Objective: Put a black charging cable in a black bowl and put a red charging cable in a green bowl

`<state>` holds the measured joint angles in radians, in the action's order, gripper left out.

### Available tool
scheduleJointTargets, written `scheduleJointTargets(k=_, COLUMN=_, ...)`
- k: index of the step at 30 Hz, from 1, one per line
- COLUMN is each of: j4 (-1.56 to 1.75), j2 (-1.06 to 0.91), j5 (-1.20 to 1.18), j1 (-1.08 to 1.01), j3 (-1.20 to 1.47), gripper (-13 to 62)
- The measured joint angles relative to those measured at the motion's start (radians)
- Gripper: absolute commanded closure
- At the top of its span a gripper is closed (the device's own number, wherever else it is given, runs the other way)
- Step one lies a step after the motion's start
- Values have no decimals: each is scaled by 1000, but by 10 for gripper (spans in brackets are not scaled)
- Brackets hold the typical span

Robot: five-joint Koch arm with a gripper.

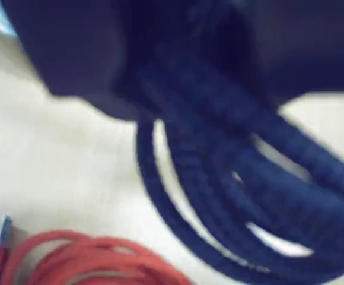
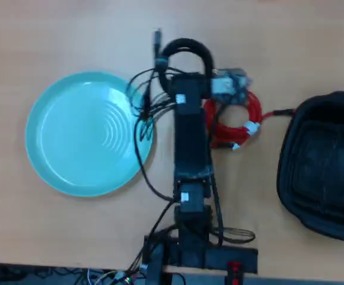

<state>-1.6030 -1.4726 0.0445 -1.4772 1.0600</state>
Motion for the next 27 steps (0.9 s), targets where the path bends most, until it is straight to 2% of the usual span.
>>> scheduleJointTargets(k=15, j4=-91, j2=-15, j5=120, j1=-541, j3=0, gripper=548)
scheduleJointTargets(k=27, j4=-110, j2=-118, j5=126, j1=-894, j3=0, gripper=544)
